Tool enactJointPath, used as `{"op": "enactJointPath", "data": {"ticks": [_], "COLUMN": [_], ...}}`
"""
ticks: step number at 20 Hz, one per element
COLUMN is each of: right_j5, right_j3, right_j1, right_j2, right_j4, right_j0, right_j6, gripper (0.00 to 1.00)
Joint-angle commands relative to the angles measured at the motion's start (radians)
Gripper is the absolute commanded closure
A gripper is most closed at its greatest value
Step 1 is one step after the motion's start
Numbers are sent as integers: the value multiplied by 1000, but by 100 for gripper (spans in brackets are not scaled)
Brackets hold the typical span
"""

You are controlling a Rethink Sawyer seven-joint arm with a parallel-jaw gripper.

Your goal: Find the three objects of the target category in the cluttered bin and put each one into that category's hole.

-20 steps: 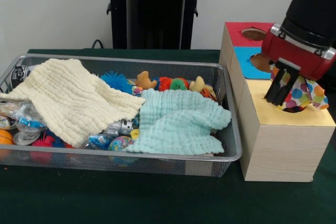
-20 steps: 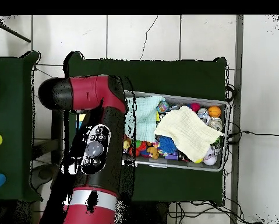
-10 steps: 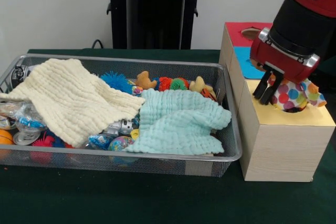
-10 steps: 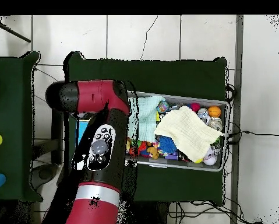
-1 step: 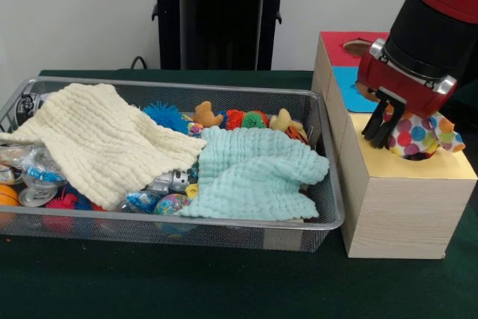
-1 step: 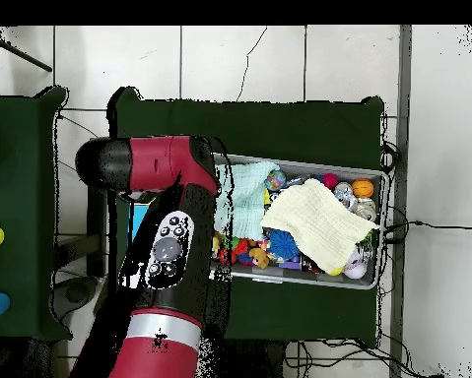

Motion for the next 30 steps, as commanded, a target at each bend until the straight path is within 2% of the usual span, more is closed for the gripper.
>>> {"op": "enactJointPath", "data": {"ticks": [1, 4, 8, 11, 16, 23, 30], "right_j5": [69, 127, 153, 163, 159, 114, 23], "right_j3": [23, -20, -46, -71, -150, -142, -114], "right_j1": [-31, -67, -89, -91, -53, -30, 10], "right_j2": [41, 28, 32, 29, 22, 43, 47], "right_j4": [-53, -48, -37, -38, -66, -70, -77], "right_j0": [40, 57, 68, 70, 59, 46, 47], "right_j6": [34, 23, 20, 22, 4, 6, 41], "gripper": [100, 100, 100, 100, 100, 100, 100]}}
